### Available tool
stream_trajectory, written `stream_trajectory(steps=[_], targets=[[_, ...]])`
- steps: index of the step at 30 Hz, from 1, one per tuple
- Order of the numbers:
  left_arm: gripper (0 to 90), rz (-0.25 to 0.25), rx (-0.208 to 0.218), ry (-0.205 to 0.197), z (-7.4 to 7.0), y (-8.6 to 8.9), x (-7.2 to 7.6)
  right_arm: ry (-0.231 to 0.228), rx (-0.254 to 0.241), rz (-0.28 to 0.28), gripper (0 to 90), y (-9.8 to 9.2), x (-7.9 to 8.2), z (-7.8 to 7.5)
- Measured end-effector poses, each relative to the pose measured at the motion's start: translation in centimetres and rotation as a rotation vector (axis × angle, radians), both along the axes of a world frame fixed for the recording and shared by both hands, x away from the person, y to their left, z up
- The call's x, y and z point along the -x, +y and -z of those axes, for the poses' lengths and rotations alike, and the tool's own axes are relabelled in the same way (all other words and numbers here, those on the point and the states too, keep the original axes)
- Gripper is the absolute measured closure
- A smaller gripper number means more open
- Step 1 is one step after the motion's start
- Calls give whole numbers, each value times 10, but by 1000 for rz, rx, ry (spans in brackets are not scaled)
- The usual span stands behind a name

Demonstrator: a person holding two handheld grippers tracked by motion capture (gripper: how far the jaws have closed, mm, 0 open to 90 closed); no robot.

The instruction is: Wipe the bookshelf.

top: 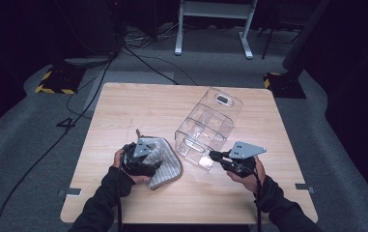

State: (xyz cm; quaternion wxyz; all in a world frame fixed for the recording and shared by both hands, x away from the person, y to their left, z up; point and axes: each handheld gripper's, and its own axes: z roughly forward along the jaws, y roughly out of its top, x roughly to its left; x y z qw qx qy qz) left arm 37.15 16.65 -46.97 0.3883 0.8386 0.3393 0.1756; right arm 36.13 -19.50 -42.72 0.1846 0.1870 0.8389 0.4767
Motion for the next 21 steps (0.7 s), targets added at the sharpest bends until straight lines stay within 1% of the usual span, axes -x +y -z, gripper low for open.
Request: stream_trajectory(steps=[1, 2, 4, 6, 7, 9, 10, 14, 16, 17, 18, 19, 20, 21], targets=[[184, -9, 14, -9, -3, 3, 0, 0, 2, 1, 844, 1, 0, 0], [183, -15, 20, -13, -5, 6, 1, 1, 5, 3, 838, 1, 0, 1], [183, -13, 16, -26, -9, 8, 2, -1, 8, -1, 823, 2, 1, 1], [184, -2, 14, -31, -12, 10, 6, -1, 6, 1, 820, 1, 1, 0], [186, -4, 13, -32, -12, 9, 8, 0, 4, 1, 818, 1, 1, 0], [193, 7, -6, -41, -14, 9, 12, -2, -1, 1, 809, 1, 2, 0], [194, 9, -8, -39, -15, 9, 14, -1, -1, 0, 806, 1, 2, -1], [206, 20, -48, -39, -17, 10, 22, 1, 1, -2, 780, 0, 4, -2], [207, 23, -62, -49, -18, 11, 26, 5, 4, 0, 769, 0, 5, -2], [209, 23, -62, -49, -18, 11, 26, 6, 8, -1, 750, -1, 6, -2], [209, 19, -63, -48, -18, 12, 28, 6, 8, -1, 750, -1, 6, -2], [210, -1, -77, -54, -19, 14, 31, 10, 11, -4, 722, -1, 6, -2], [212, -8, -80, -54, -19, 16, 33, 26, 22, -21, 684, -2, 7, -2], [212, -8, -82, -57, -20, 18, 35, 24, 25, -22, 680, -3, 8, -2]])
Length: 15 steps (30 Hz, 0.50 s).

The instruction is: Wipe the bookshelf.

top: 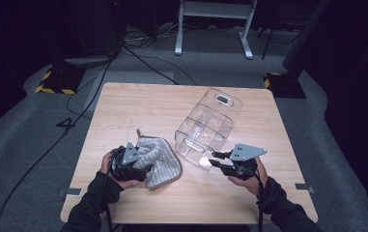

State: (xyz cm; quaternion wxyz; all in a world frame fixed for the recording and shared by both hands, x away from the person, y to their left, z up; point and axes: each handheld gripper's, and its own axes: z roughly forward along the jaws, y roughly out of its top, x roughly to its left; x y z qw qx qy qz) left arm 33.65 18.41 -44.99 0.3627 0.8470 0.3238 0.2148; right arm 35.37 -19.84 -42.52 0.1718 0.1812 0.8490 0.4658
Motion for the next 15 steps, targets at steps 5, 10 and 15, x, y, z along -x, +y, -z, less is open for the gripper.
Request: stream_trajectory(steps=[5, 10, 15], targets=[[212, -3, -6, -11, -3, 9, 13, -7, 0, 23, 651, -8, 4, 0], [212, 2, -29, -18, -5, 13, 21, -19, 6, 31, 618, -15, 9, -2], [216, -6, -38, -14, -4, 19, 28, -20, 20, 49, 567, -23, 11, -1]])
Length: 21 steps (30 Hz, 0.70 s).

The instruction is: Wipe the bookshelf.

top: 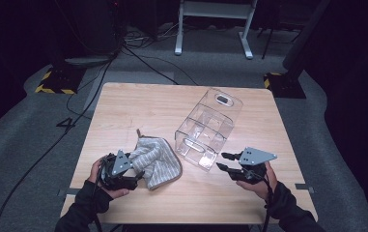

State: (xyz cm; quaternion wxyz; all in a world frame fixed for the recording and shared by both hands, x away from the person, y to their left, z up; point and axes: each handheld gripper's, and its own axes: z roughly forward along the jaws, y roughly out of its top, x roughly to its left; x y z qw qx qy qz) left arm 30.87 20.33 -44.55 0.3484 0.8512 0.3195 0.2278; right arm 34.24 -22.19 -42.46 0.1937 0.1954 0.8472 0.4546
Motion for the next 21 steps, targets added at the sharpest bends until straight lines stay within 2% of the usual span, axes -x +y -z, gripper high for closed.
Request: stream_trajectory(steps=[6, 7, 9, 13, 16, 21], targets=[[216, -12, -15, 12, 4, 6, 5, -13, 23, 37, 508, -11, 2, 2], [216, -16, -22, 15, 5, 7, 6, -12, 26, 44, 492, -14, 2, 3], [217, -40, -49, -3, 7, 9, 8, -17, 47, 62, 468, -20, 2, 7], [215, -54, -91, 1, 14, 12, 11, -15, 76, 87, 435, -32, 0, 14], [216, -53, -109, 34, 23, 15, 13, 2, 99, 113, 416, -44, -2, 21], [214, -64, -128, 63, 32, 23, 12, 31, 132, 169, 394, -69, -3, 34]])
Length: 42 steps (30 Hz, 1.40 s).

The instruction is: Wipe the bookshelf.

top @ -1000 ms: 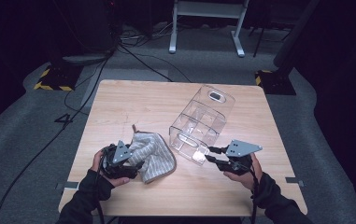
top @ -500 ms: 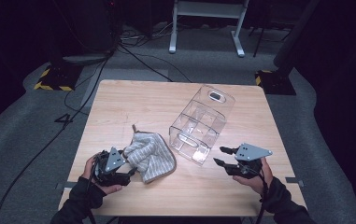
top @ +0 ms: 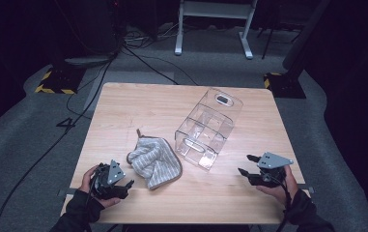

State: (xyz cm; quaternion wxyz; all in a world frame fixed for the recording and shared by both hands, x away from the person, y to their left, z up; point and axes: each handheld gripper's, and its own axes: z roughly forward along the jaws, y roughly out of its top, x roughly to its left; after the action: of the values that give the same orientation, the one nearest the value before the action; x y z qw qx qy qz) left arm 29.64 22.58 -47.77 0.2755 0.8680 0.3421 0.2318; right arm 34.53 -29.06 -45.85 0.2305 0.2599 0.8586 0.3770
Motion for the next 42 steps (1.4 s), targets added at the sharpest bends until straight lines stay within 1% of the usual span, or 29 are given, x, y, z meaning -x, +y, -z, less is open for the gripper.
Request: stream_trajectory(steps=[2, 5, 6, 8, 9, 11, 12, 13, 14, 16, 17, 18, 19, 20, 21, 23, 25, 28, 29, 30, 31, 42], targets=[[213, -7, 4, 10, 3, 3, 0, 8, 14, 24, 390, -10, 0, 5], [213, -10, 12, 17, 8, 7, 0, 27, 20, 54, 383, -25, 1, 13], [213, -12, 25, 23, 10, 9, 0, 31, 25, 68, 380, -30, 2, 16], [213, -9, 36, 28, 12, 12, 0, 50, 12, 89, 375, -42, 4, 20], [213, -10, 41, 28, 13, 13, 0, 59, -3, 100, 374, -48, 6, 23], [214, -9, 37, 42, 15, 15, -1, 76, -15, 123, 371, -58, 9, 27], [213, -6, 42, 40, 16, 16, -1, 79, -21, 130, 368, -64, 11, 30], [213, -10, 57, 44, 17, 17, 0, 84, -36, 135, 368, -68, 13, 34], [214, -10, 57, 44, 17, 17, 0, 84, -36, 135, 368, -68, 13, 34], [214, -9, 75, 48, 18, 19, 0, 111, -59, 148, 365, -78, 17, 42], [211, -12, 88, 52, 18, 20, 0, 105, -71, 171, 364, -85, 22, 44], [211, -11, 94, 57, 19, 21, 0, 105, -71, 171, 364, -85, 22, 44], [209, -18, 107, 66, 20, 24, 1, 100, -84, 175, 360, -88, 24, 44], [202, -29, 123, 72, 20, 26, 1, 95, -110, 180, 349, -93, 28, 43], [202, -39, 134, 79, 21, 27, 2, 101, -119, 182, 349, -95, 30, 43], [205, -51, 149, 84, 22, 31, 3, 109, -115, 195, 340, -98, 33, 44], [202, -59, 167, 91, 24, 35, 4, 107, -125, 200, 333, -101, 37, 44], [193, -74, 211, 101, 27, 39, 4, 134, -105, 213, 318, -102, 38, 45], [193, -70, 209, 102, 27, 39, 4, 153, -99, 214, 301, -102, 38, 45], [193, -71, 209, 102, 27, 39, 4, 171, -106, 218, 295, -103, 37, 45], [193, -76, 212, 102, 27, 39, 4, 175, -113, 226, 295, -103, 37, 46], [193, -79, 208, 99, 27, 39, 5, 174, -108, 241, 274, -103, 36, 46]])
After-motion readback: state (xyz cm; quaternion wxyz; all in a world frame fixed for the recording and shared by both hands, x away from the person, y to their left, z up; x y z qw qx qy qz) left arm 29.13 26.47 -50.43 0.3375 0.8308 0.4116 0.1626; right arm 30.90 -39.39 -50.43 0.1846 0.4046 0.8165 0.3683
